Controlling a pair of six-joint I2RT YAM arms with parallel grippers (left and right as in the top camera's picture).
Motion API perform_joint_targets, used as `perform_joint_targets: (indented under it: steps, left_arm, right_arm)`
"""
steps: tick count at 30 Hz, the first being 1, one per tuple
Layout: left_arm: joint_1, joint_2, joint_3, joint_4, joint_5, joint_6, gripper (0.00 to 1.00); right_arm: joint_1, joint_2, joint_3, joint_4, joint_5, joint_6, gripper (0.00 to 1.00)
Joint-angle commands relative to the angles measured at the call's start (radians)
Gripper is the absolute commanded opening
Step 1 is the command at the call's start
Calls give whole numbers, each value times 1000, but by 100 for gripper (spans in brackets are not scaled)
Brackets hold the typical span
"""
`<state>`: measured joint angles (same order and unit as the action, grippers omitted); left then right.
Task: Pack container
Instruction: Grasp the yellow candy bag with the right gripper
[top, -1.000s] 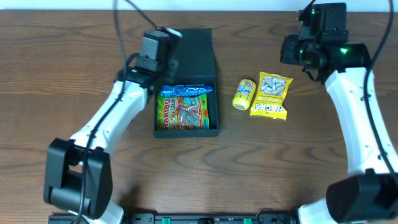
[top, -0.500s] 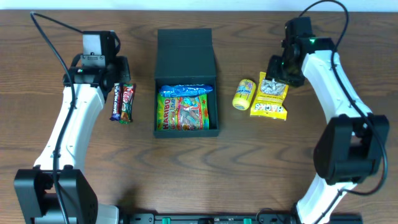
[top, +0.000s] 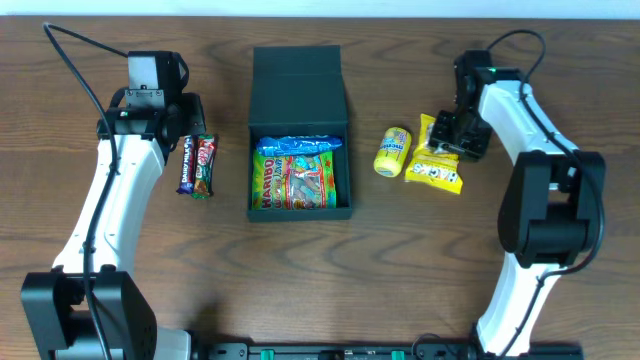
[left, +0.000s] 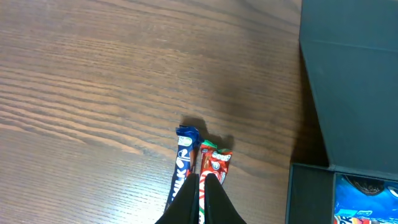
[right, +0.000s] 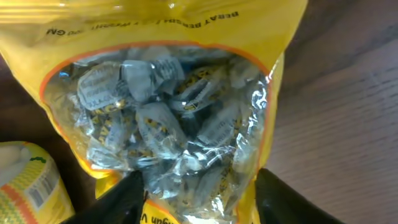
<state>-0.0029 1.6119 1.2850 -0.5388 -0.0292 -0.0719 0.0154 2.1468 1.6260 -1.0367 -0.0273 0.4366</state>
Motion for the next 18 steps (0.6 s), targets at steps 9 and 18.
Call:
perform_joint_targets:
  steps: [9,18]
  left_arm:
    - [3,-7,1,-2,7,-6,6]
    - [3,-7,1,20,7,-6,6]
  right_arm:
    - [-22,54,6,-20,-33,11,11]
    - [2,-32,217,-168,-56,-45,1]
